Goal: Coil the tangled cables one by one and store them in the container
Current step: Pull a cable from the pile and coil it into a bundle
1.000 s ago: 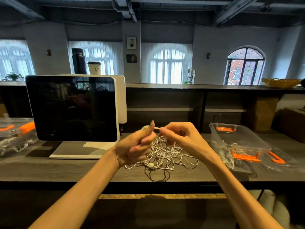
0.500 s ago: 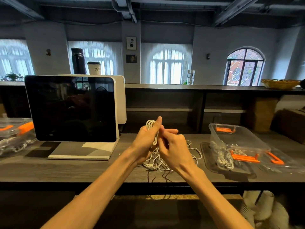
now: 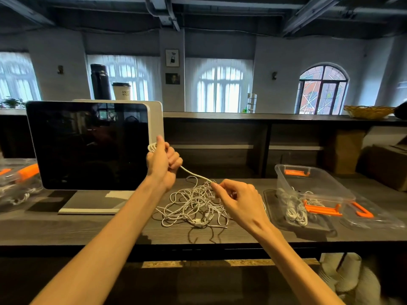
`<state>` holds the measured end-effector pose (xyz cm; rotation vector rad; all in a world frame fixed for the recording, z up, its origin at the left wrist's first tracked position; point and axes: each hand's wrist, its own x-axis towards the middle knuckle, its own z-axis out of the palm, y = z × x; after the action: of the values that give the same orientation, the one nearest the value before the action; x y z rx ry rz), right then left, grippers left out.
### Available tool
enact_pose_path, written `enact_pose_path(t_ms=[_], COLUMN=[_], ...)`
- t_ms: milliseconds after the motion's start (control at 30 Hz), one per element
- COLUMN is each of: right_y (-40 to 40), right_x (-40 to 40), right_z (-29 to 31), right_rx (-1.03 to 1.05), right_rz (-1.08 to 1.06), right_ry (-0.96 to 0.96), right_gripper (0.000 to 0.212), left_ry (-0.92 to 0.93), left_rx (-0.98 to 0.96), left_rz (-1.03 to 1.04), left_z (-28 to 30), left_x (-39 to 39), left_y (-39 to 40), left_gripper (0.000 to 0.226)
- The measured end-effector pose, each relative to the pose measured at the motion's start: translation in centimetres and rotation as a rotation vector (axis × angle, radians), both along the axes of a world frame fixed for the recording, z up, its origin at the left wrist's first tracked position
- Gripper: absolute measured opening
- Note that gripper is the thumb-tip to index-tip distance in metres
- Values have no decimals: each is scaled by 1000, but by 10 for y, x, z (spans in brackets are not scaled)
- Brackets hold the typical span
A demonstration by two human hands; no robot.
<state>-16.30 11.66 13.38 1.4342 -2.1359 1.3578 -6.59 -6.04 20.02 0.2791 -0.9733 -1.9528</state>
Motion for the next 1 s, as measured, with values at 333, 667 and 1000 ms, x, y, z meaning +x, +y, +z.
enact_pose_path(t_ms=[333,667,1000], right_y=[-5,-18,-4], right_x=[-3,-8,-12], right_z=[32,43,51], right_rx=[82,-150,-148], right_rz=[251,130,44], right_ry=[152,73,157], right_gripper=[21,26,45], left_ry=[-431,-599,-576], left_rx=[-391,-504,-528], left_rz=[-169,-575,-728], left_z=[-1,-14,-13], left_x=[8,8,17], left_y=[27,42,45], left_gripper=[48,95,69])
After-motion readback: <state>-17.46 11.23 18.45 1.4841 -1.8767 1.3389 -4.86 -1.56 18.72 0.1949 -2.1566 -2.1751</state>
